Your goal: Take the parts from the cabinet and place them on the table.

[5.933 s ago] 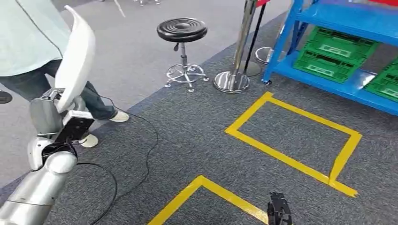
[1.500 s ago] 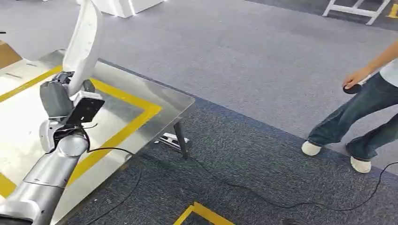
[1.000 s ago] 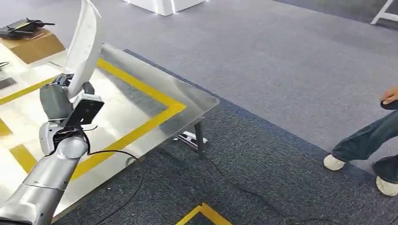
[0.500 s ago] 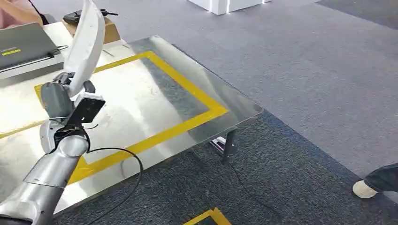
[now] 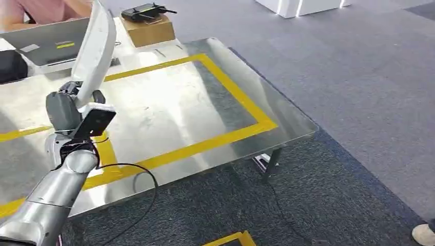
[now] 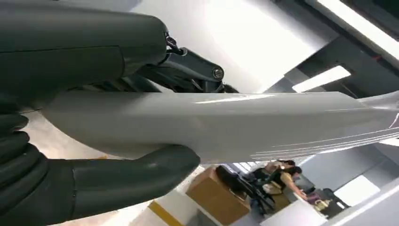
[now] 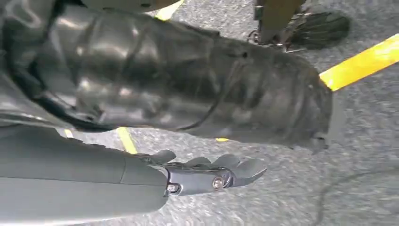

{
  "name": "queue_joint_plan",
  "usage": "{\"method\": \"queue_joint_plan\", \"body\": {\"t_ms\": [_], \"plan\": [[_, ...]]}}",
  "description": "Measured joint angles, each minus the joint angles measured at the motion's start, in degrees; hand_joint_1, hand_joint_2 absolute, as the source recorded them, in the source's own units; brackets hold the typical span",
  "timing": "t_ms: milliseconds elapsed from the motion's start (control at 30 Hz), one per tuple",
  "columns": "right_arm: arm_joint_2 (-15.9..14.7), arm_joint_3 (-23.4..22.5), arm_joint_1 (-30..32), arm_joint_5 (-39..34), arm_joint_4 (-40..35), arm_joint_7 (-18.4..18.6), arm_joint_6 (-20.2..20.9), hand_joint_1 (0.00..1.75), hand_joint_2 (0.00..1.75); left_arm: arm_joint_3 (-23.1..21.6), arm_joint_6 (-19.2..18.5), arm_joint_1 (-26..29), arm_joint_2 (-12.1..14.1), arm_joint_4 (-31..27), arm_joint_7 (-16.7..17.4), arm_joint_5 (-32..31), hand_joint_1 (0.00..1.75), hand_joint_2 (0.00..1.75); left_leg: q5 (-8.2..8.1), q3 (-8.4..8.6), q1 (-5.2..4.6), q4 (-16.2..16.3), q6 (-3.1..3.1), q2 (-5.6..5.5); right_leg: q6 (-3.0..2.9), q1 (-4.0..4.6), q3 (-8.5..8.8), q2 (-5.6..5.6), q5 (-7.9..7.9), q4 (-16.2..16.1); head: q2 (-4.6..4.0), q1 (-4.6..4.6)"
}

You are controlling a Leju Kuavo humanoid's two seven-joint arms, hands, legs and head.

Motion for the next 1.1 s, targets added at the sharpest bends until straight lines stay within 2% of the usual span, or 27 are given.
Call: {"method": "queue_joint_plan", "body": {"t_ms": [100,133,167,200,233,267,300,333,367,433,467,500,600,633,667,700,733,767,800,833,867,900,933,967,1000,1033,1100], "plan": [[-0.02,0.00,-0.10,0.00,0.00,0.02,0.02,0.00,0.00,-0.02,0.00,0.11,0.17,0.00,0.00,0.00,1.75,1.75,-0.08,-0.47,0.06,-0.10,0.81,-2.20,0.71,0.11,0.61,-2.19,-0.26,-0.48,0.00,0.06],[-0.02,0.00,-0.24,0.00,0.00,0.02,0.00,0.00,0.00,-0.02,0.00,0.11,0.28,-0.02,0.00,0.00,1.75,1.75,0.18,0.03,0.36,-0.60,1.19,-2.97,1.25,0.12,0.84,-2.74,-0.69,-0.48,0.00,0.00],[-0.02,0.00,-0.38,0.02,0.00,0.00,0.00,0.00,0.00,-0.02,0.04,0.08,0.13,-0.02,-0.02,0.00,1.75,1.75,0.29,0.20,0.67,-0.82,1.55,-3.46,1.57,-0.12,0.30,-0.04,-1.71,0.51,0.00,0.26],[-0.02,0.00,-0.48,0.04,0.00,0.00,0.00,0.00,0.00,-0.02,0.04,-0.17,0.04,0.00,-0.04,0.00,1.75,1.75,0.34,0.18,0.88,-0.79,1.91,-3.93,1.53,-0.18,-1.12,2.62,-3.38,3.49,0.00,0.42],[-0.02,0.00,-0.44,0.04,0.00,0.00,0.00,0.00,0.00,-0.02,0.02,-0.16,0.04,0.00,-0.04,0.00,1.75,1.75,0.32,0.14,0.94,-0.79,2.09,-4.57,1.60,-0.19,-3.60,4.02,-5.55,8.43,0.00,0.70],[-0.02,-0.02,-0.39,0.04,0.00,0.00,0.00,0.00,0.00,0.00,0.02,-0.07,-0.04,0.00,-0.02,0.00,1.75,1.75,0.29,0.12,0.93,-0.79,2.19,-5.29,1.68,-0.18,-6.33,4.58,-7.53,13.69,0.00,0.63],[-0.02,-0.02,-0.24,0.04,0.02,0.00,0.00,0.00,0.00,-0.02,0.00,0.08,-0.09,0.00,-0.02,0.00,1.75,1.75,0.26,0.13,0.91,-0.72,2.23,-6.14,1.72,-0.16,-8.61,4.72,-8.41,17.52,0.00,0.72],[-0.02,-0.02,-0.07,-0.02,0.04,0.11,0.02,0.00,0.00,-0.02,-0.02,0.22,-0.15,0.00,-0.02,0.00,1.75,1.75,0.25,0.15,0.90,-0.66,2.23,-7.03,1.69,-0.16,-9.67,4.75,-7.65,18.41,-0.02,0.70],[-0.02,0.00,0.05,0.00,0.04,0.09,0.02,0.00,0.00,-0.02,-0.02,0.26,-0.15,0.00,-0.02,0.00,1.75,1.75,0.24,0.15,0.91,-0.59,2.22,-7.90,1.60,-0.17,-9.43,4.77,-5.60,16.61,0.00,0.74],[-0.02,-0.02,-0.01,0.00,0.04,0.02,0.02,0.00,0.00,-0.02,-0.02,0.21,-0.26,0.00,-0.02,0.00,1.75,1.75,0.04,0.19,1.07,-0.23,1.91,-9.47,1.36,-0.27,-5.75,5.63,0.49,7.08,0.00,0.74],[-0.02,-0.02,-0.05,0.00,0.04,0.02,0.00,0.00,0.00,-0.02,-0.02,0.20,-0.28,0.00,-0.02,0.00,1.75,1.75,-0.17,0.07,1.15,0.01,1.60,-10.13,1.29,-0.50,-3.88,7.76,2.26,2.19,0.00,0.74],[-0.02,-0.02,0.05,0.00,0.13,0.02,0.02,0.00,0.00,0.00,0.00,0.04,-0.28,0.00,0.00,0.02,1.75,1.75,-0.25,-0.44,0.83,0.45,1.20,-10.77,1.21,-0.98,-3.03,10.64,1.31,1.19,-0.02,0.74],[-0.02,-0.04,0.00,-0.04,0.15,0.07,0.02,0.00,0.00,-0.02,-0.04,0.26,-0.17,0.00,-0.02,0.02,1.75,1.75,0.45,-1.00,1.51,0.16,0.03,-12.77,0.39,-0.50,-2.70,8.85,1.27,1.26,0.00,0.61],[0.02,-0.04,0.00,-0.04,0.15,0.04,0.02,0.00,0.00,-0.06,-0.04,0.27,-0.11,0.00,-0.02,0.00,1.75,1.75,0.49,-1.07,1.31,0.12,-0.35,-13.62,-0.12,-0.91,-2.42,8.01,1.51,0.81,0.00,0.68],[-0.04,-0.07,-0.20,-0.02,0.13,0.02,0.00,0.00,0.00,-0.07,-0.02,0.46,0.00,0.00,-0.02,-0.02,1.75,1.75,-0.22,-1.35,1.25,0.77,-0.51,-12.03,-0.54,-0.98,-2.16,7.17,1.67,0.49,0.00,0.59],[-0.07,-0.09,-0.23,-0.02,0.13,-0.02,0.02,0.00,0.00,-0.07,0.00,0.11,0.18,0.00,-0.02,-0.02,1.75,1.75,-1.72,-2.29,1.10,3.03,-0.82,-9.15,-0.95,-0.99,-1.99,6.73,1.63,0.35,0.00,-0.29],[-0.07,-0.07,-0.18,0.00,0.15,-0.02,0.06,0.00,0.00,-0.07,-0.02,-0.16,0.17,0.00,-0.02,0.00,1.75,1.75,-3.71,-4.08,1.21,6.98,-1.18,-7.26,-1.10,-0.89,-1.91,6.05,1.57,0.35,0.00,-0.44],[-0.07,-0.07,-0.06,0.00,0.15,0.00,0.17,0.00,0.00,-0.09,-0.02,-0.13,0.07,0.02,0.02,0.00,1.75,1.75,-5.88,-6.42,1.32,11.95,-1.41,-6.20,-1.24,-0.79,-1.85,5.20,1.46,0.35,0.00,-0.35],[-0.09,-0.07,0.07,0.00,0.15,0.04,0.17,0.00,0.00,-0.17,-0.02,0.10,0.02,0.02,0.00,0.00,1.75,1.75,-7.33,-8.44,1.45,16.14,-1.59,-5.81,-1.34,-0.73,-1.83,4.34,1.35,0.36,0.00,-0.50],[-0.09,-0.09,0.11,0.00,0.15,0.04,0.17,0.00,0.00,-0.22,-0.04,0.27,0.02,0.02,0.00,0.00,1.75,1.75,-7.44,-9.32,1.57,17.89,-1.66,-5.69,-1.31,-0.70,-1.81,3.54,1.30,0.37,0.00,-0.43],[-0.09,-0.09,0.08,0.00,0.15,0.04,0.17,0.00,0.00,-0.22,-0.07,0.37,0.04,0.02,0.00,0.02,1.75,1.75,-6.15,-8.66,1.62,16.70,-1.66,-5.58,-1.30,-0.67,-1.71,2.83,1.19,0.37,0.00,-0.50],[-0.09,-0.09,0.02,0.02,0.15,0.04,0.17,0.00,0.00,-0.22,-0.07,0.34,0.09,0.02,0.00,0.02,1.75,1.75,-4.03,-6.95,1.60,13.33,-1.53,-5.41,-1.22,-0.63,-1.56,2.15,1.06,0.37,0.00,-0.46],[-0.07,-0.09,-0.04,0.07,0.15,0.09,0.17,0.00,0.00,-0.22,-0.13,0.23,0.11,0.02,0.00,0.00,1.75,1.75,-1.55,-4.28,1.50,8.29,-1.26,-4.89,-1.06,-0.61,-1.26,1.50,0.89,0.37,0.00,-0.50],[-0.07,-0.09,-0.08,0.15,0.15,0.11,0.20,0.00,0.00,-0.24,-0.20,0.03,0.11,0.02,0.00,0.00,1.75,1.75,0.68,-1.33,1.27,2.90,-0.79,-3.36,-0.84,-0.55,-0.89,0.89,0.65,0.37,0.00,-0.46],[-0.07,-0.09,-0.11,0.17,0.15,0.11,0.20,0.00,0.00,-0.26,-0.24,-0.23,0.09,0.04,0.00,-0.02,1.75,1.75,-0.32,0.04,0.38,0.67,-0.31,-0.04,-0.53,-0.33,-0.77,0.32,0.45,0.36,0.00,-0.41],[-0.07,-0.09,-0.18,0.24,0.15,0.11,0.20,0.00,0.00,-0.31,-0.24,-0.54,0.04,0.04,0.00,-0.06,1.75,1.75,-0.26,-0.05,0.09,-0.11,0.17,-0.26,-0.17,0.02,-0.86,-0.22,0.24,0.48,0.00,-0.53],[-0.07,-0.09,-0.22,0.35,0.15,0.13,0.20,0.00,0.00,-0.33,-0.26,-0.44,0.20,0.07,0.02,-0.11,1.75,1.75,-0.39,-0.27,0.02,-0.03,0.52,-1.65,0.28,0.05,-0.32,-1.70,0.07,0.03,0.00,-0.33]]}}
